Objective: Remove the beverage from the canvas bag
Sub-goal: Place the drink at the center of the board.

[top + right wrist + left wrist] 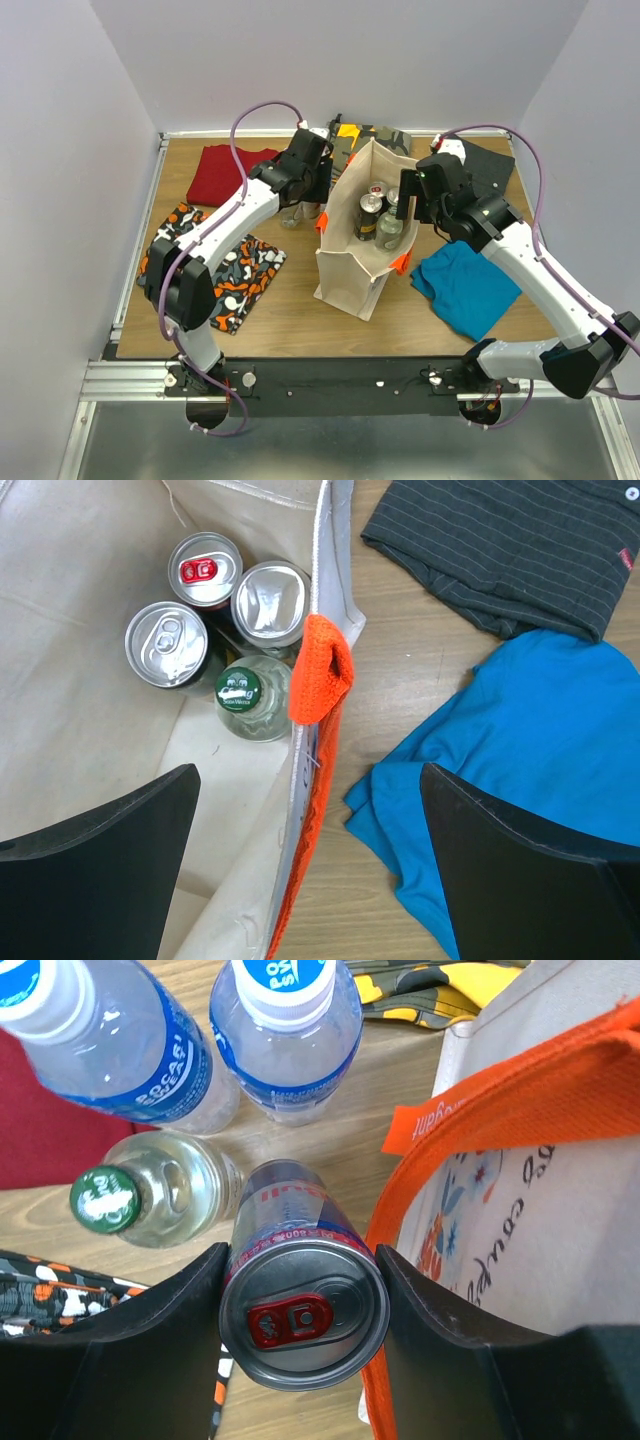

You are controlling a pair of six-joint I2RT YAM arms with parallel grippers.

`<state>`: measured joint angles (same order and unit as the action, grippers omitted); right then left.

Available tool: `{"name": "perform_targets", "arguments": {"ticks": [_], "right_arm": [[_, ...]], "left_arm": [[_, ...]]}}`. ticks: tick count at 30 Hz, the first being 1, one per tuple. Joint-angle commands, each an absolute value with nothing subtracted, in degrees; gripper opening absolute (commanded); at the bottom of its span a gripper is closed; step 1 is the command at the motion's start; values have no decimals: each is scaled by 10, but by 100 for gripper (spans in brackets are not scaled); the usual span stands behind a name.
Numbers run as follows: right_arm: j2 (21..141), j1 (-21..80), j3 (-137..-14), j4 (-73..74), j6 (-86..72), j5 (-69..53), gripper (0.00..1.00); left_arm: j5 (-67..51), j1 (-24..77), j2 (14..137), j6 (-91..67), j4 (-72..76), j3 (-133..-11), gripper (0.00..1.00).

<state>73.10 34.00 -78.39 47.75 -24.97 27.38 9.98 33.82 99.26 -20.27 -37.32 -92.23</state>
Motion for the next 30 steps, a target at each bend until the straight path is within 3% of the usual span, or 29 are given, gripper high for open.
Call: {"name": "perform_targets", "arguments": {"ticks": [1, 22, 24, 30], "right_arm": [[739, 338, -808, 487, -247, 303, 100], [756, 338, -819, 490, -246, 308, 100], [755, 337, -819, 490, -244, 307, 100], [751, 338, -816, 490, -245, 307, 100]], "left_arm": [[113, 337, 1025, -188, -340, -973, 0], [126, 336, 1087, -187, -334, -969, 0], [127, 336, 1090, -189, -335, -966, 12], [121, 335, 1090, -198, -329, -948, 8]]}}
